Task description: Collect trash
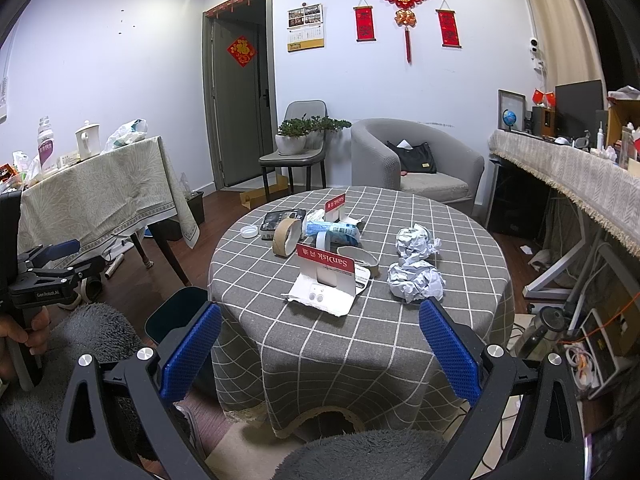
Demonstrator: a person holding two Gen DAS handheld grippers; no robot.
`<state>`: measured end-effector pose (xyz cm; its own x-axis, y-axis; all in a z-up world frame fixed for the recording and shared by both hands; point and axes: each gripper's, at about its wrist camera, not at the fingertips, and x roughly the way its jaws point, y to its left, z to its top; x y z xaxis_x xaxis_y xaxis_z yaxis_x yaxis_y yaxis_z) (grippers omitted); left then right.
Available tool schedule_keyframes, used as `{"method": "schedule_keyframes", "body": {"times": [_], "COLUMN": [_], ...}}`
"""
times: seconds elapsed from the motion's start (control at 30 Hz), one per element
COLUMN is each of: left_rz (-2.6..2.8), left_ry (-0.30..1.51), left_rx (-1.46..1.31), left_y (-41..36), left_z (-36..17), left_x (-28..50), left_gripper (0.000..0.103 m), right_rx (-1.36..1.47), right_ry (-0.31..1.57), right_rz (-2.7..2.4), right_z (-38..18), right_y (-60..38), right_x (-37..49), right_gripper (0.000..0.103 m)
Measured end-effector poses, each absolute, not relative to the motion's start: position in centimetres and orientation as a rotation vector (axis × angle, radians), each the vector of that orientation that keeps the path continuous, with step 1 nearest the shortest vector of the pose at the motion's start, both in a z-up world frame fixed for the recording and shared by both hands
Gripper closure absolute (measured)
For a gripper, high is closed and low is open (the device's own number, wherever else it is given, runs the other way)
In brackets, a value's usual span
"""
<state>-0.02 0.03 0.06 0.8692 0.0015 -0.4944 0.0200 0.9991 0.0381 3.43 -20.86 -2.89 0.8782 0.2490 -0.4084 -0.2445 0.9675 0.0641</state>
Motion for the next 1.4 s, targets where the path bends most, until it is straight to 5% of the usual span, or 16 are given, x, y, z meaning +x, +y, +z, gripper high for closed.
{"method": "schedule_keyframes", "body": {"times": [0.83,1.07,1.2,1.4], "left_rz": [-0.174,-0.246,-0.288,-0.336], "left_ry": [0.570,0.601,0.625,0.645], "left_rx": [-0.008,-0.018,-0.018,-0.020], "left_y": [-4.0,-6.8,-8.7,-11.5], "left_z": [0.8,-0.1,-0.9,-1.5], "left_x": [1.5,2.8,3.7,5.9], "left_gripper": [0.004,0.004,0.004,0.004], "right_rx": [0.059,0.061,0.028,0.026], "right_ry": [0.518,0.565,0.603,0.628], "right_rz": [0.230,0.216,0.225,0.255], "right_z": [-2.5,-3.5,-4.4,-5.7], "right_y": [-24.1,-25.5,-25.6,-25.7], "right_x": [6.3,8.6,10.2,13.0], "right_gripper": [0.003,0.011,0.024,0.027]}}
